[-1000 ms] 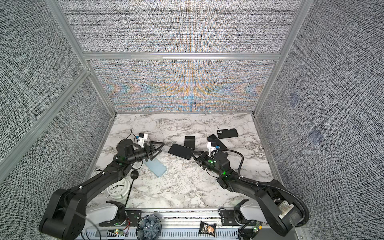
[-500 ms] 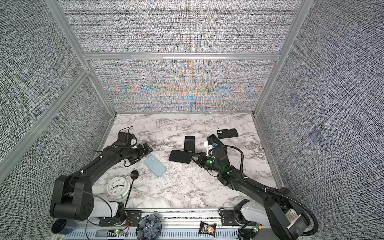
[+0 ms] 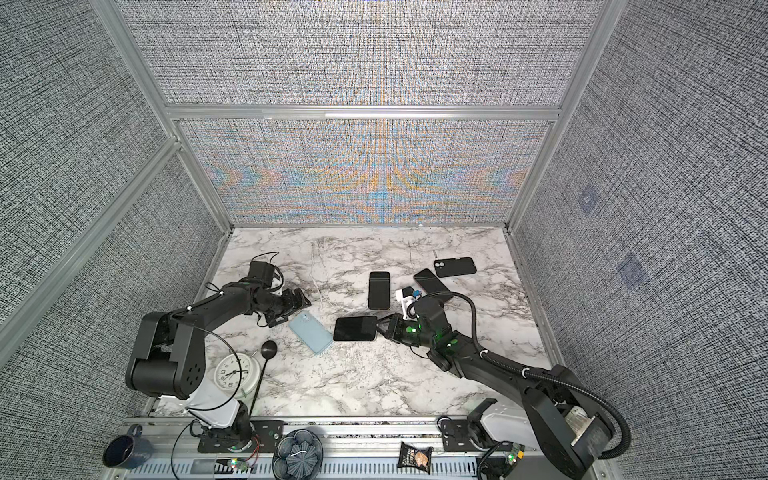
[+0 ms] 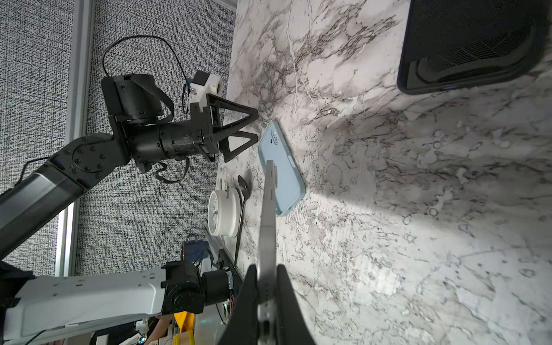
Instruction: Put the phone into the phone case
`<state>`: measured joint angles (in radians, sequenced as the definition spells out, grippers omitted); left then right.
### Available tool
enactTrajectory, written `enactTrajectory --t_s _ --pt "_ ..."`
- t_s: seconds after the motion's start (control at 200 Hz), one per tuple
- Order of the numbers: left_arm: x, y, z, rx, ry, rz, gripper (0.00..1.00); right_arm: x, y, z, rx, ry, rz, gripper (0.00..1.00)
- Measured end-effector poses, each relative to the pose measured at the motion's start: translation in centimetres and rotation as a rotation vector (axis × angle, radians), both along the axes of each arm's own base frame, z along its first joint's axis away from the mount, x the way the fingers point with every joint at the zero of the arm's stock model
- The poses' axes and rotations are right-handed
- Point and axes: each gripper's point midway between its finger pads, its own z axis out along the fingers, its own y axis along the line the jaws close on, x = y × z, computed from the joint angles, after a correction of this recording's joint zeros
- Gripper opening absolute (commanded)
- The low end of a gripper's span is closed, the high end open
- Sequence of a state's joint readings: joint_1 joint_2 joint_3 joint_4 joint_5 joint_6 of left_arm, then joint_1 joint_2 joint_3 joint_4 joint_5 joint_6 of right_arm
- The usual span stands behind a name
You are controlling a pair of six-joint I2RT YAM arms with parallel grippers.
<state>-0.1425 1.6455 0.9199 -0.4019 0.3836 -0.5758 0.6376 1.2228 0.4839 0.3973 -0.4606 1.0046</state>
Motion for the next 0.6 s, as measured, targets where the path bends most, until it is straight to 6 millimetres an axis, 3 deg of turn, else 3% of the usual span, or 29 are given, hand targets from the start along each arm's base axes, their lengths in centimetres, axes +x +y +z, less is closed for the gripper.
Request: enactTrajectory --t_s 0.19,0.6 --pt "-1.0 -0.2 -0.7 -0.017 0.021 -0.008 0.90 -0.1 0.1 -0.3 -0.013 -0.009 0.010 0.03" --pt "-4.3 -2.1 -0.2 -0.100 0.034 -0.046 0.88 -0.2 -0.1 -0.6 -0.030 -0.009 0.013 0.03"
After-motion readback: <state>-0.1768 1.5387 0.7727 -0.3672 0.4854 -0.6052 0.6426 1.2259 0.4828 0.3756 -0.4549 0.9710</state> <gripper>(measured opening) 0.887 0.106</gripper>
